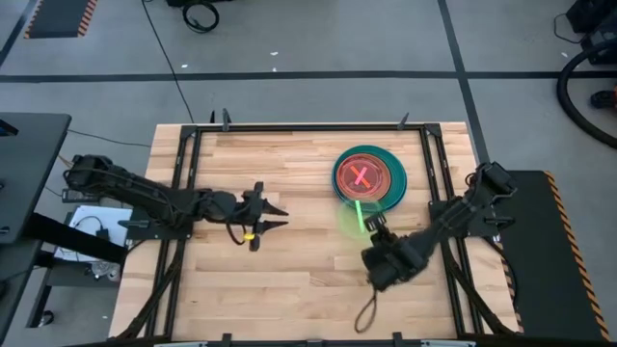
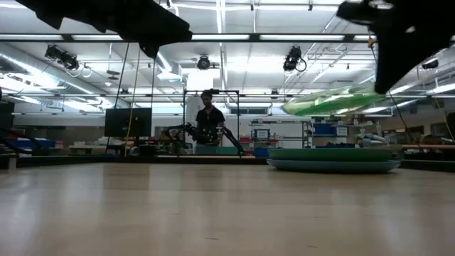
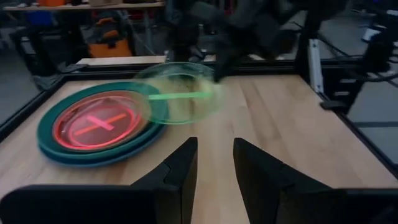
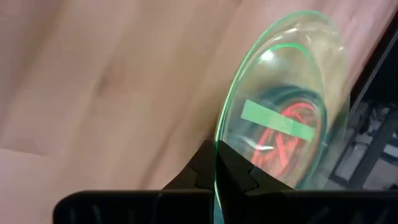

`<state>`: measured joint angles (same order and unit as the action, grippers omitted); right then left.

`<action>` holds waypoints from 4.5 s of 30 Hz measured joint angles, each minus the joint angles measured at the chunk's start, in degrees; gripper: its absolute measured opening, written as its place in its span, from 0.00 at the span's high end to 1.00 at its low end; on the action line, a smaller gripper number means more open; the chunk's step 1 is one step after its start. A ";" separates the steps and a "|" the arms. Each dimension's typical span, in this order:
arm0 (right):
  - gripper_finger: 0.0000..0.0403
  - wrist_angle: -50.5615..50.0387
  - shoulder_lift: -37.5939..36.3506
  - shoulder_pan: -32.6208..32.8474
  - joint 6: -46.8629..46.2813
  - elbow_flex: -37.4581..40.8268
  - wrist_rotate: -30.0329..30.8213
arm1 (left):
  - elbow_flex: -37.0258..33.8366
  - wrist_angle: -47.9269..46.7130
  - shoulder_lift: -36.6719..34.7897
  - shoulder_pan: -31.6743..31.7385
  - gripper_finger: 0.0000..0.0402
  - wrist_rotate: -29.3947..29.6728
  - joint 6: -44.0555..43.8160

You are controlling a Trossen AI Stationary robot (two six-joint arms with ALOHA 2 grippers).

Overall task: Stack plastic plates
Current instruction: Stack the light green plate on the pink plate, then return to Home Position

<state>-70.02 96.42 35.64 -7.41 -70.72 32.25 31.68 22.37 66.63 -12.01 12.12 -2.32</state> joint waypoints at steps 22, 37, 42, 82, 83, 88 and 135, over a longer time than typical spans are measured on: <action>0.97 14.02 -0.04 -31.94 14.80 10.56 -3.52 | 0.00 -2.08 0.00 0.73 0.72 0.28 -0.18; 0.77 23.18 -0.72 -38.07 19.21 14.90 -10.12 | 0.04 -7.88 -3.85 0.97 0.72 0.27 -3.40; 0.71 22.35 -3.07 -38.06 19.59 14.80 -9.60 | 0.04 -8.31 -5.35 0.96 0.72 0.28 -3.49; 0.70 75.75 -47.00 -45.93 1.10 48.91 -31.48 | -13.27 -9.85 -20.49 10.36 0.72 1.49 0.68; 0.70 77.05 -48.45 -46.70 0.82 49.90 -32.07 | -14.24 -9.00 -21.86 10.36 0.72 1.50 0.60; 0.70 78.06 -55.58 -51.26 0.04 52.96 -34.51 | -21.21 -2.27 -29.95 10.31 0.72 2.38 0.85; 0.70 90.25 -83.73 -60.59 -14.96 70.36 -39.38 | -31.26 -15.00 -57.66 7.63 0.72 4.59 -1.45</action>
<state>20.23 12.69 -24.95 -22.37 -0.36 -7.13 0.43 7.37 8.97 -4.38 16.71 -3.77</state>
